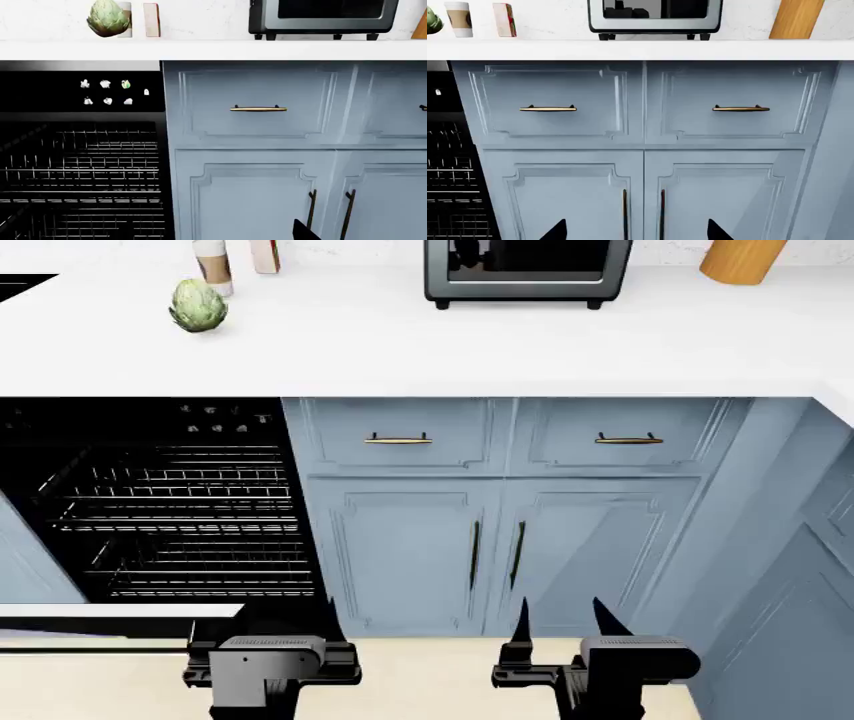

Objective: Close the dishwasher door

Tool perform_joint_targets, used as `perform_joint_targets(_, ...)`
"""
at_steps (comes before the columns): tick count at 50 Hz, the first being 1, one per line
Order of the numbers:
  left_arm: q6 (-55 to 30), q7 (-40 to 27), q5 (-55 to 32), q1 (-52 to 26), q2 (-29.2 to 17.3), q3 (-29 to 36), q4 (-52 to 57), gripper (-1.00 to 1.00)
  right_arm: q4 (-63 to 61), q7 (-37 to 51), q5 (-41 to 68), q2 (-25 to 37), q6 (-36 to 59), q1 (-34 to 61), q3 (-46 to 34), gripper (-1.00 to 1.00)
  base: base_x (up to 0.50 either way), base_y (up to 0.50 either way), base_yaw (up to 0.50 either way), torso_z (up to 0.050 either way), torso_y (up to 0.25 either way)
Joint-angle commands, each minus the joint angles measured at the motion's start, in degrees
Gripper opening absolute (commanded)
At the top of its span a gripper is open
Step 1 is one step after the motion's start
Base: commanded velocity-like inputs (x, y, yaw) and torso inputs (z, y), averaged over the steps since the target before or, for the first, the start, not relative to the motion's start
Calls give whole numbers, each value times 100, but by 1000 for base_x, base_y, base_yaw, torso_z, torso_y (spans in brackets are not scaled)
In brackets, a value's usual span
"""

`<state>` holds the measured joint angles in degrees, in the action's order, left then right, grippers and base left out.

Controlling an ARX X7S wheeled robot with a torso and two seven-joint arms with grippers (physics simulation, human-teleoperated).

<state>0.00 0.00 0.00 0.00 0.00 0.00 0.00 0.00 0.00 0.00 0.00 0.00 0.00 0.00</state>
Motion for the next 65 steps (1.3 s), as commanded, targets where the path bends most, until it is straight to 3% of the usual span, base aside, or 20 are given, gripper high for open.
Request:
perform_joint_targets(1,23,-110,-70,-12,-92,113,-28,100,-2,90,94,89,-31,-7,-133,100,0,0,0,0,0)
perform_joint_targets(11,82,-334,-186,-48,-256,327,-106,100,12,216,306,252,76,7,-369,100,-6,0,0,0,0)
perform_joint_targets(37,103,-588,-375,-75,-475,576,-100,100,-132,408,502,484,90,-47,-691,100,-470,42,0,0,0)
perform_joint_targets(65,113,-803,-545,-120,-652,731,-65,100,-231,656,282,705,-53,-49,-1054,100,0,491,0,0,0)
